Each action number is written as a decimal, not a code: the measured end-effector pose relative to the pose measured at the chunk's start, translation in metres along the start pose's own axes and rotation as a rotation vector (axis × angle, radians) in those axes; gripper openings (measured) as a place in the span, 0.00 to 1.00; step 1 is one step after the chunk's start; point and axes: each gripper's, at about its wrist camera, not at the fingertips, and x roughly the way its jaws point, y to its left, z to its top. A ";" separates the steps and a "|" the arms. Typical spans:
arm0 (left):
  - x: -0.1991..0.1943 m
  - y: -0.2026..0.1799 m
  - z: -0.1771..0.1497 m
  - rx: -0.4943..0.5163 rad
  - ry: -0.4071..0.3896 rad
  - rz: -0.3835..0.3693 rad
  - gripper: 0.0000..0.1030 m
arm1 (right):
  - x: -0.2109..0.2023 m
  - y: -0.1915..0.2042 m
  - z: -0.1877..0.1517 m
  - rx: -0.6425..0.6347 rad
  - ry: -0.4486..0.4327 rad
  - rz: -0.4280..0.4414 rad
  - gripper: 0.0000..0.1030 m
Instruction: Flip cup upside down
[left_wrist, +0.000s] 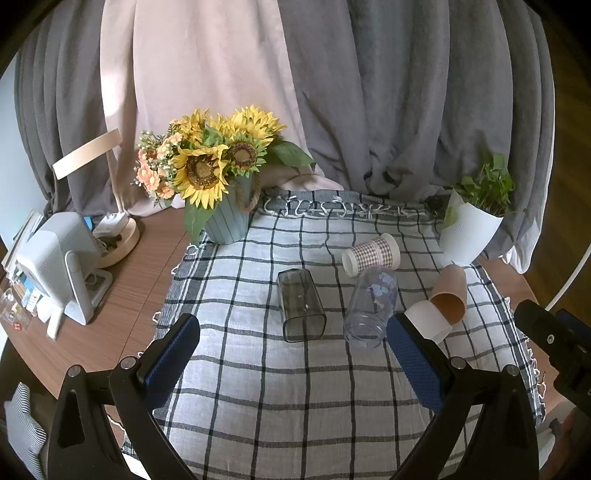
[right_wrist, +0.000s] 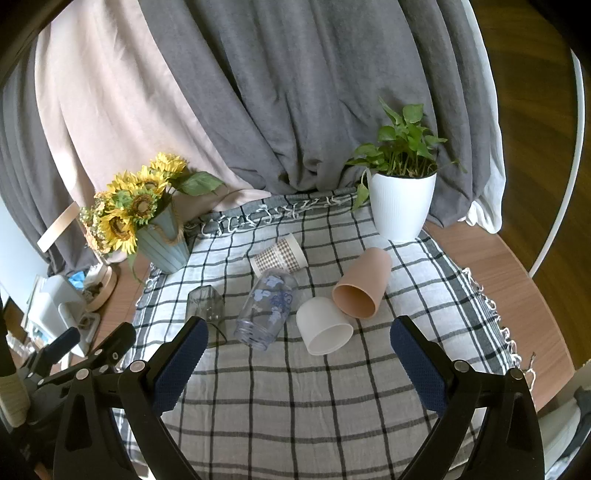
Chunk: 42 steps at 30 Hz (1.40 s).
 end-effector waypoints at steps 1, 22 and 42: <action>0.000 0.000 -0.001 0.001 0.001 -0.002 1.00 | 0.001 0.001 0.000 -0.001 0.000 -0.001 0.97; 0.002 0.000 0.001 0.020 0.017 -0.015 1.00 | 0.003 0.001 0.000 0.004 0.013 0.000 0.97; 0.025 0.023 0.001 0.019 0.083 0.006 1.00 | 0.024 0.015 -0.003 -0.010 0.094 0.011 0.97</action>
